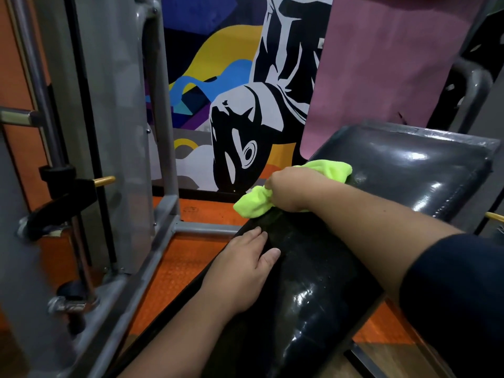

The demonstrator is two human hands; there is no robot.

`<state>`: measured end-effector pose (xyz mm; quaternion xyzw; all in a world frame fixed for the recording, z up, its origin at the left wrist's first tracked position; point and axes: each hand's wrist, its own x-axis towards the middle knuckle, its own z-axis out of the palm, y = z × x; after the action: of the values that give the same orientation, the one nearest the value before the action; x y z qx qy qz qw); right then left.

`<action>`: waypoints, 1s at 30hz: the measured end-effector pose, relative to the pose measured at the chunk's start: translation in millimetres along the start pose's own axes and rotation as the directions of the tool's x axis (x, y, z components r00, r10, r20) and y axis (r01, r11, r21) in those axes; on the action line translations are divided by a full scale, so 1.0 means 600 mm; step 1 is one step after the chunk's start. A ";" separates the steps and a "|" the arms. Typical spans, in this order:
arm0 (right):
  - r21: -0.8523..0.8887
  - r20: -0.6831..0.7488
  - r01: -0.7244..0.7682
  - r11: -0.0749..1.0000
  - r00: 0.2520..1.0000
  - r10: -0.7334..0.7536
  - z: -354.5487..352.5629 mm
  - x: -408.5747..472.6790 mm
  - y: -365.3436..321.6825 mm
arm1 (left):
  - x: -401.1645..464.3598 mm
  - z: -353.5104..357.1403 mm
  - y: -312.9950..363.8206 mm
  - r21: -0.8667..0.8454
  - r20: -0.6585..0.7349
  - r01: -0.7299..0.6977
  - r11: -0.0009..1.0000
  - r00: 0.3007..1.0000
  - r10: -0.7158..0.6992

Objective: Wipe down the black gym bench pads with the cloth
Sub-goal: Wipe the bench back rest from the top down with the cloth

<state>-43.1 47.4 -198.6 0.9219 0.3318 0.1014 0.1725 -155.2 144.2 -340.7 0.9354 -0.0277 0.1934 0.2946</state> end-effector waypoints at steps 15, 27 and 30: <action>-0.026 -0.011 0.045 0.999 0.999 -0.045 0.020 -0.055 0.020 | -0.020 -0.013 -0.007 -0.060 -0.104 -0.016 0.998 0.995 0.010; -0.044 -0.073 0.062 0.997 0.995 -0.065 0.029 -0.074 0.000 | -0.052 -0.024 -0.036 -0.023 -0.188 0.087 0.996 0.978 -0.089; -0.007 -0.028 0.098 0.995 0.995 -0.098 0.044 -0.092 0.013 | -0.055 -0.020 -0.033 -0.021 -0.187 0.088 0.996 0.978 -0.091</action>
<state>-72.5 -0.6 -223.9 0.9024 0.3788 0.1069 0.1753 -186.5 165.1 -354.9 0.9114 0.0412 0.2671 0.3102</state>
